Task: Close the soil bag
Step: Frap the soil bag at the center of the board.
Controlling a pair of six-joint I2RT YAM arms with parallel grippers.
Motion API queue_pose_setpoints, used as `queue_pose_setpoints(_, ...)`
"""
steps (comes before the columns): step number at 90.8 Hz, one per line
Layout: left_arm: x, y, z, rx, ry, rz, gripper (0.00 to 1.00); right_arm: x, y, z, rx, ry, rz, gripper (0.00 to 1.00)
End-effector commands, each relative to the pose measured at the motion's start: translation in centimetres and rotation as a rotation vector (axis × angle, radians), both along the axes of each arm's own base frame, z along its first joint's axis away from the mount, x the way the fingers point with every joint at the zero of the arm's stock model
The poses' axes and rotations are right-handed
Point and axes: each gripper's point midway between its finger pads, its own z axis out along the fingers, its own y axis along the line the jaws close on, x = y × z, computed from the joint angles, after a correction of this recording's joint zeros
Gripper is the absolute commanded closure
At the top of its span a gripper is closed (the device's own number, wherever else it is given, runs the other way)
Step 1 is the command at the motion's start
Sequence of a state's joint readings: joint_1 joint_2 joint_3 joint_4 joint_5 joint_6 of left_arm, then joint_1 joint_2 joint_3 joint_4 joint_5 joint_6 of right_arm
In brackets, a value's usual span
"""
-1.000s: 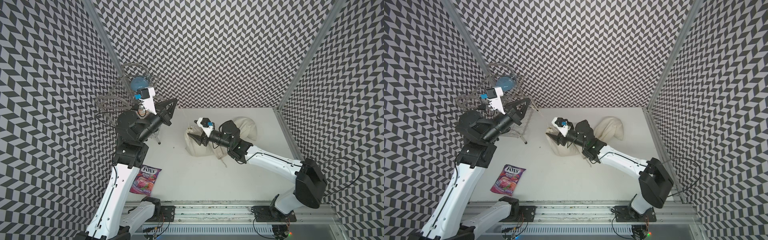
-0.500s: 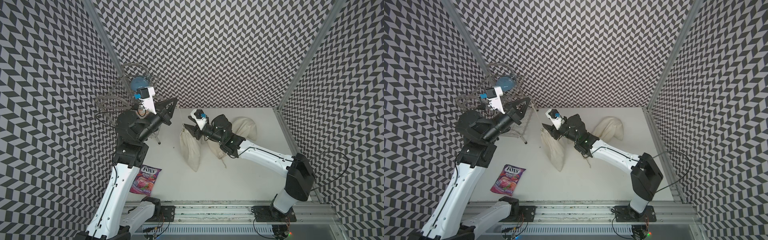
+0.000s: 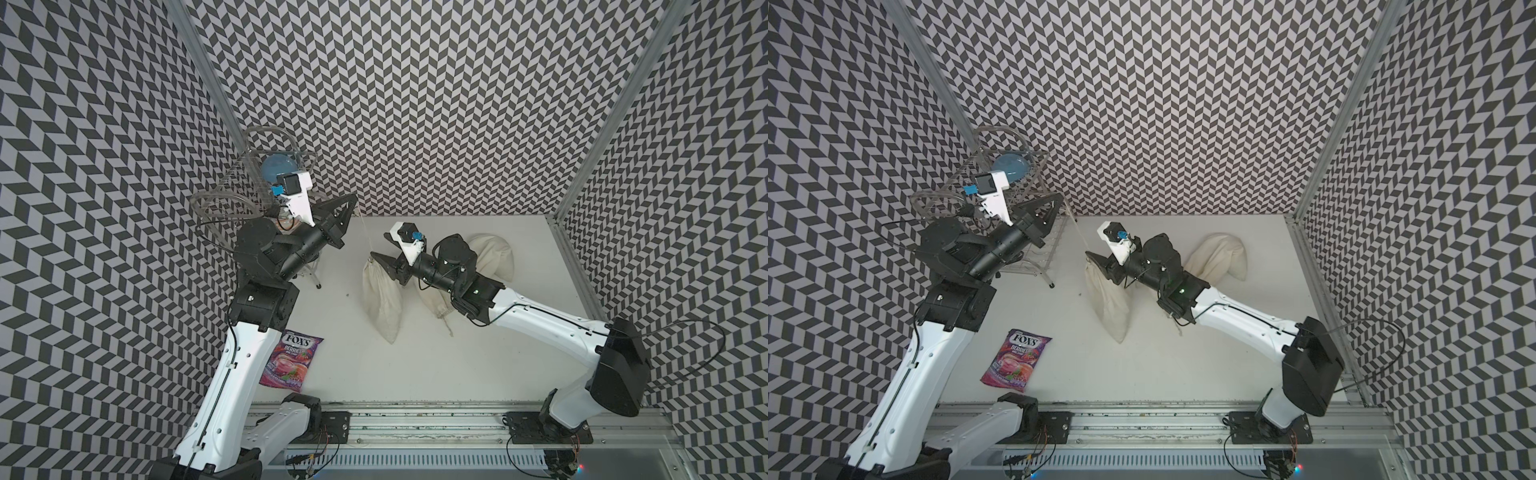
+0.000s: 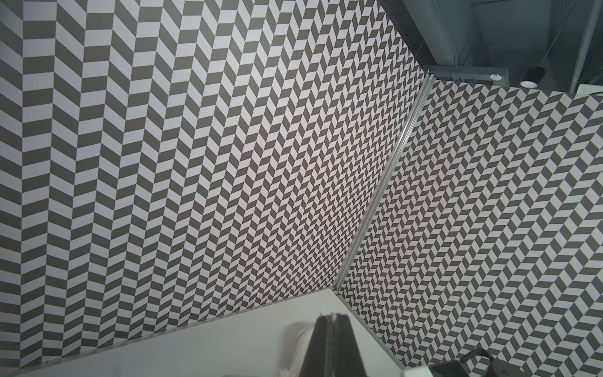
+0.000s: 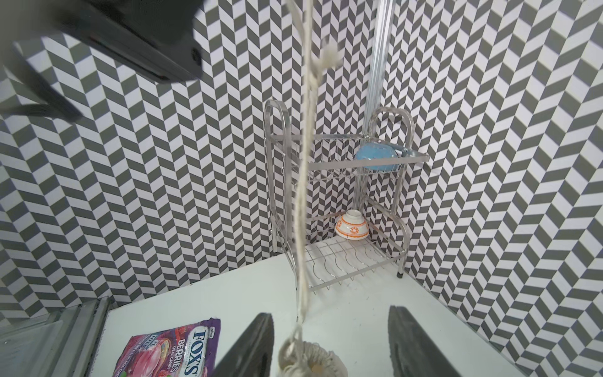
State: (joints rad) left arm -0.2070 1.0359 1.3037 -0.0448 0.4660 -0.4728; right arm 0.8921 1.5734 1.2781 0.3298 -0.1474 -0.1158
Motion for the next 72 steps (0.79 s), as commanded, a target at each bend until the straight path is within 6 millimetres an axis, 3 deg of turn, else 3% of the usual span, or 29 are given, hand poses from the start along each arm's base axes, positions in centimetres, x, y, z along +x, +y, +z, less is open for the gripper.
queue_pose_setpoints(1,-1.3,0.3,3.1,-0.022,-0.094,-0.008,1.00,-1.1,0.9,2.1,0.036,-0.054,0.043,0.40)
queue_pose_setpoints(11,-1.3,0.2,3.2,-0.024,-0.093,-0.013,1.00,-0.4,2.1,1.6,0.009,-0.041,0.023,0.41)
queue_pose_setpoints(27,-1.7,0.2,3.7,-0.021,-0.105,-0.016,1.00,2.4,2.2,-0.6,-0.033,-0.018,-0.105,0.69)
queue_pose_setpoints(37,-2.1,0.7,4.4,-0.014,-0.123,0.014,1.00,4.7,1.9,-3.8,-0.104,0.029,-0.220,0.83)
queue_pose_setpoints(53,-3.2,2.8,7.4,0.016,-0.170,0.142,1.00,9.8,-3.4,-12.0,-0.307,0.104,-0.504,0.87)
queue_pose_setpoints(62,-4.0,3.7,9.3,0.014,-0.211,0.188,1.00,11.7,-6.9,-16.2,-0.370,0.167,-0.595,0.87)
queue_pose_setpoints(72,-4.6,4.4,11.1,0.001,-0.246,0.211,1.00,13.1,-9.8,-19.5,-0.423,0.216,-0.661,0.87)
